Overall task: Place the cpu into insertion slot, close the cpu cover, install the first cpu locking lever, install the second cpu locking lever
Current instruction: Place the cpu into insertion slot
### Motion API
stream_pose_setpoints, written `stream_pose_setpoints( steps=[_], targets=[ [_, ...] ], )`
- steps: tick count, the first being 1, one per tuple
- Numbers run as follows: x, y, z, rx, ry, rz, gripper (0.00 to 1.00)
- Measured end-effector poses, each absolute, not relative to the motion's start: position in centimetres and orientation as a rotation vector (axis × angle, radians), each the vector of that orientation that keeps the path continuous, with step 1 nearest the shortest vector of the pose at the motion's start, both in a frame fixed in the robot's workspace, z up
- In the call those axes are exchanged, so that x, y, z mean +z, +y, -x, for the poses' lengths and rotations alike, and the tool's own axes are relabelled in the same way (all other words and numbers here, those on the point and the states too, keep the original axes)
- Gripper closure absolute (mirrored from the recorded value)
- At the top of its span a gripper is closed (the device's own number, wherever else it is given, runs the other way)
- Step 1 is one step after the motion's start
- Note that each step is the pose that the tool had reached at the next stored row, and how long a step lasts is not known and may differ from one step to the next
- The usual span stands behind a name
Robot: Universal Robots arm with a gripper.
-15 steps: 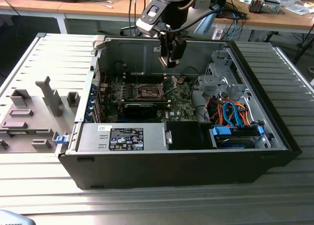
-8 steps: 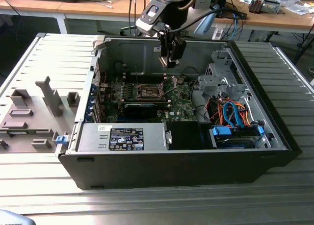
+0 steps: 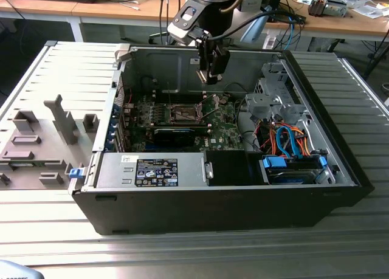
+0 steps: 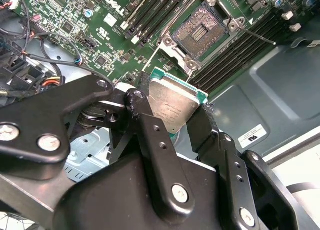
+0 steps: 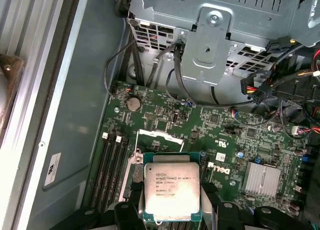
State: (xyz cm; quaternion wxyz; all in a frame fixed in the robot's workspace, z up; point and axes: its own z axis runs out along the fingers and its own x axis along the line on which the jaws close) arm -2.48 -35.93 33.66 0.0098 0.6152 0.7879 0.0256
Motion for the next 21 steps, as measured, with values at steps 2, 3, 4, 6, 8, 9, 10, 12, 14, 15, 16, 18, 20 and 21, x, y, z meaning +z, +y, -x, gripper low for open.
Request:
stream_pose_setpoints(
  steps=[2,3,4,6,8,9,10,12,14,15,16,18,20,21],
  targets=[
    [33.65,-35.93,2.47,0.080,2.456,-1.926,0.46],
    [33.65,-35.93,2.48,0.080,2.454,-1.928,0.46],
    [33.65,-35.93,2.48,0.080,2.452,-1.930,0.46],
    [33.64,-35.93,2.48,0.080,2.449,-1.935,0.46],
    [33.64,-35.93,2.47,0.080,2.446,-1.938,0.46],
    [33.64,-35.93,2.47,0.080,2.444,-1.940,0.46],
    [33.63,-35.93,2.47,0.080,2.443,-1.942,0.46],
    [33.63,-35.93,2.48,0.080,2.438,-1.948,0.46],
    [33.62,-35.93,2.47,0.080,2.431,-1.956,0.46],
    [33.62,-35.93,2.48,0.079,2.427,-1.961,0.46],
    [33.61,-35.93,2.48,0.079,2.425,-1.963,0.46],
    [33.61,-35.93,2.47,0.079,2.421,-1.969,0.46],
    [33.61,-35.93,2.47,0.079,2.417,-1.973,0.46],
    [33.60,-35.93,2.48,0.079,2.415,-1.975,0.46]
  ],
)
